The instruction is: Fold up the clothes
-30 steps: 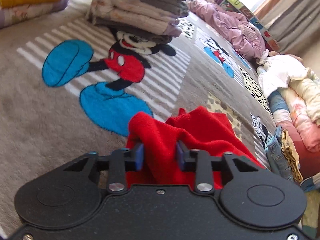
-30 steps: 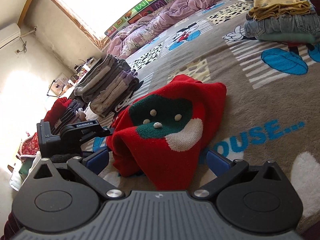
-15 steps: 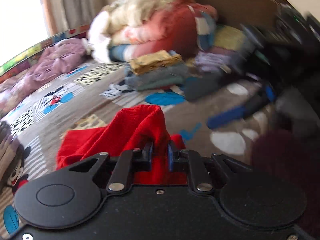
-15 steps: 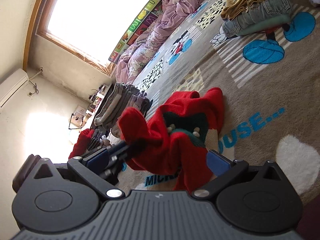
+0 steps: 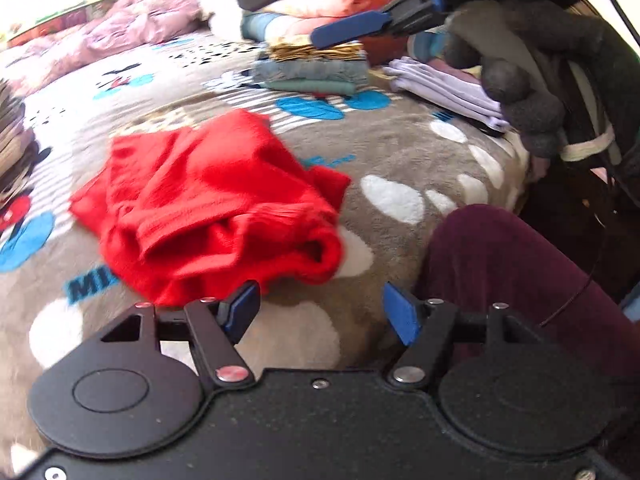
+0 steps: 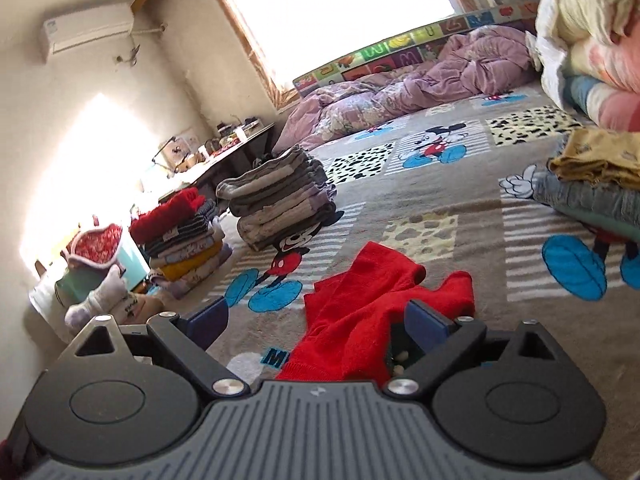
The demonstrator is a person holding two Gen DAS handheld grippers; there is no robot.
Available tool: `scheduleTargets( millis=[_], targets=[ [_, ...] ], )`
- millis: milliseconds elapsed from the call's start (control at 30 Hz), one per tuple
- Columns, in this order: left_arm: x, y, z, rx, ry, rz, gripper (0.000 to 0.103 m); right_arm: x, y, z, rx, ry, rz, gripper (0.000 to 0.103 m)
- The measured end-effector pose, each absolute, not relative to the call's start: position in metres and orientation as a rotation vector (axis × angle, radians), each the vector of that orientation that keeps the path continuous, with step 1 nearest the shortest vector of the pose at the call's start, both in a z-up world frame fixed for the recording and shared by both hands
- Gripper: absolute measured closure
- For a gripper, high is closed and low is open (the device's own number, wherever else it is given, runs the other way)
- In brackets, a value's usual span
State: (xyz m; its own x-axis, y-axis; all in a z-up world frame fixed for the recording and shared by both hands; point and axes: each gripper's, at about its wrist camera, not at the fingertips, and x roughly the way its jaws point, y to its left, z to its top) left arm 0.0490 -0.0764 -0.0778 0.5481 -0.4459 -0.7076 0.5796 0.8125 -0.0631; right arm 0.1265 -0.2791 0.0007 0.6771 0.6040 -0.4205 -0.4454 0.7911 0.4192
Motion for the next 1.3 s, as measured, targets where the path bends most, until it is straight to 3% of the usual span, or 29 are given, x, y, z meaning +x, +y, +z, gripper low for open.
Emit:
scheduleTargets(
  millis=[300,400,633,667,700,733,767,933,1100,1300],
  targets=[
    [0.063,-0.009,-0.09,-0.084,0.863,-0.247,0.026,0.158,-0.171,0.003,-0.132,0.705,0.719,0.016],
    [0.061,0.007,-0.098,-0.107,0.879,-0.205,0.023,0.167,-0.136,-0.013,-0.233,0.771,0.745,0.025],
    [0.067,0.025,-0.108,-0.227,0.913,-0.219,0.021,0.184,-0.084,-0.07,-0.466,0.901,0.726,0.027],
    [0.068,0.028,-0.109,-0.244,0.918,-0.221,0.021,0.187,-0.083,-0.075,-0.489,0.909,0.716,0.029],
    [0.069,0.031,-0.111,-0.262,0.922,-0.223,0.021,0.19,-0.082,-0.081,-0.512,0.916,0.706,0.041],
    [0.069,0.033,-0.112,-0.279,0.927,-0.225,0.021,0.193,-0.081,-0.086,-0.535,0.923,0.696,0.059],
    [0.07,0.036,-0.112,-0.297,0.927,-0.229,0.021,0.196,-0.081,-0.091,-0.554,0.93,0.687,0.065],
    [0.071,0.042,-0.114,-0.347,0.927,-0.241,0.02,0.208,-0.131,-0.066,-0.303,0.9,0.679,0.084],
    [0.073,0.035,-0.115,-0.315,0.933,-0.241,0.02,0.213,-0.22,-0.039,0.001,0.817,0.538,0.089],
    [0.074,0.033,-0.115,-0.303,0.937,-0.231,0.02,0.203,-0.325,-0.052,0.264,0.795,0.323,0.092]
  ],
)
